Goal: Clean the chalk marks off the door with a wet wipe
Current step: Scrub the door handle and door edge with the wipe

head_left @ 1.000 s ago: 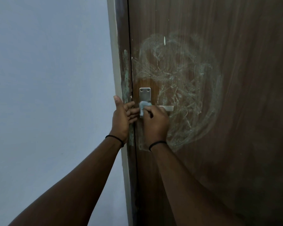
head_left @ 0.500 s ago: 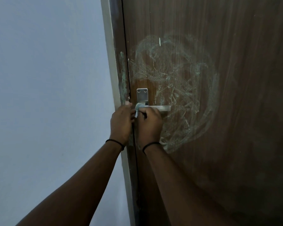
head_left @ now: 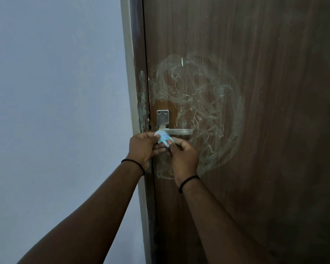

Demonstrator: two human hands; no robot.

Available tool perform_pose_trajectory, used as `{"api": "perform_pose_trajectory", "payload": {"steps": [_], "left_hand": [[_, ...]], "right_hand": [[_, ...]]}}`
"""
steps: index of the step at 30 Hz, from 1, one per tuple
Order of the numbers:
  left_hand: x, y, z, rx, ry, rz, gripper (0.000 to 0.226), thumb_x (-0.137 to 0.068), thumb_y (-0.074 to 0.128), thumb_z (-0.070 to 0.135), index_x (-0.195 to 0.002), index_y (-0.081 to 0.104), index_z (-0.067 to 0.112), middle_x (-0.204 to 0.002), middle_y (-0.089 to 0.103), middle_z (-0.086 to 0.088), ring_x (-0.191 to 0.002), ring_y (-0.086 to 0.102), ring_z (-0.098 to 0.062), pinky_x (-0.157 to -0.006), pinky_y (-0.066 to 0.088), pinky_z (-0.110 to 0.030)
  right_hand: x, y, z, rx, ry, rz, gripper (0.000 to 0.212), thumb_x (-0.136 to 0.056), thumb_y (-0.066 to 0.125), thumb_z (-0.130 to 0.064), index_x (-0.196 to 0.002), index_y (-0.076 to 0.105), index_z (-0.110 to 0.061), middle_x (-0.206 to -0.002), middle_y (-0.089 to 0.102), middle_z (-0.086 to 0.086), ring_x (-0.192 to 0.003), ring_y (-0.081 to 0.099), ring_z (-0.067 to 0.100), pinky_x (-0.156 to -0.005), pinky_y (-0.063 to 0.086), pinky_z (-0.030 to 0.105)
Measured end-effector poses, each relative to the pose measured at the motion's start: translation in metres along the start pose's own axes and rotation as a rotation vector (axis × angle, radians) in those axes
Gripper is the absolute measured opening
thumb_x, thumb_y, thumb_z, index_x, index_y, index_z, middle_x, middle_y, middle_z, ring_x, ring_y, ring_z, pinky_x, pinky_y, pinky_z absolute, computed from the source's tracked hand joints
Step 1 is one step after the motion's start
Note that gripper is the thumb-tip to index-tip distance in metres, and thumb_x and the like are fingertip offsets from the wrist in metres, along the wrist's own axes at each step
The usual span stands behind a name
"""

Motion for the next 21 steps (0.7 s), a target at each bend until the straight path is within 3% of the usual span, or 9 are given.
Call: {"api": "perform_pose_trajectory", "payload": {"steps": [4,8,13,16,18,21], "left_hand": [[0.004,-0.003,-0.002,-0.236,0.047,0.053,0.010,-0.089,0.064,0.001,-0.094,0.060,0.008,-0.084,0.070,-0.018,-0.051,0.065,-0.018,-0.048,0.057,-0.028],[0.009,0.002,0.024,-0.569,0.383,0.141,0.016,-0.076,0.077,0.015,-0.088,0.068,0.016,-0.079,0.070,-0.006,-0.070,0.066,-0.022,-0.065,0.055,-0.035],[0.011,0.013,0.030,-0.676,0.560,0.113,0.004,-0.079,0.077,0.021,-0.082,0.077,0.018,-0.077,0.073,0.002,-0.066,0.062,-0.002,-0.059,0.048,-0.014],[0.006,0.010,0.026,-0.703,0.560,0.085,0.009,-0.081,0.074,0.013,-0.089,0.078,0.017,-0.085,0.075,0.001,-0.072,0.064,-0.001,-0.066,0.048,-0.007],[0.002,-0.003,0.030,-0.716,0.582,0.174,0.015,-0.086,0.065,0.008,-0.093,0.076,0.015,-0.091,0.075,-0.001,-0.081,0.066,-0.011,-0.079,0.054,-0.020],[-0.004,-0.013,0.033,-0.657,0.595,0.221,0.023,-0.092,0.055,0.008,-0.106,0.072,0.015,-0.092,0.074,-0.004,-0.081,0.069,-0.017,-0.085,0.057,-0.036]], "right_hand": [[-0.002,-0.001,-0.012,-0.078,-0.021,-0.033,0.010,-0.090,0.062,-0.001,-0.096,0.070,-0.005,-0.091,0.072,0.014,-0.074,0.066,0.013,-0.064,0.054,0.023],[-0.001,0.000,-0.014,0.010,-0.073,-0.095,0.016,-0.093,0.059,-0.003,-0.105,0.070,-0.004,-0.102,0.072,0.010,-0.092,0.068,0.015,-0.084,0.057,0.029],[0.001,0.004,-0.025,0.237,-0.268,-0.152,0.017,-0.090,0.066,-0.013,-0.105,0.073,-0.018,-0.099,0.072,-0.009,-0.094,0.066,0.000,-0.083,0.053,0.017],[-0.012,-0.019,-0.029,0.267,-0.302,0.010,0.019,-0.086,0.070,-0.012,-0.099,0.071,-0.025,-0.085,0.068,-0.019,-0.081,0.065,-0.001,-0.070,0.054,0.012],[-0.023,-0.039,-0.035,0.288,-0.347,0.158,0.017,-0.086,0.071,-0.017,-0.103,0.071,-0.022,-0.090,0.068,-0.017,-0.086,0.065,-0.004,-0.072,0.054,0.012],[-0.035,-0.032,-0.044,0.429,-0.492,0.166,0.018,-0.089,0.069,-0.017,-0.106,0.072,-0.014,-0.102,0.068,-0.001,-0.094,0.059,-0.002,-0.082,0.050,0.015]]}}
Point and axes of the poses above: each hand's wrist, its own x-axis away from the middle knuckle, its own y-axis out of the palm, z = x × y, the point moved 10 cm from there along -x, towards the middle knuckle
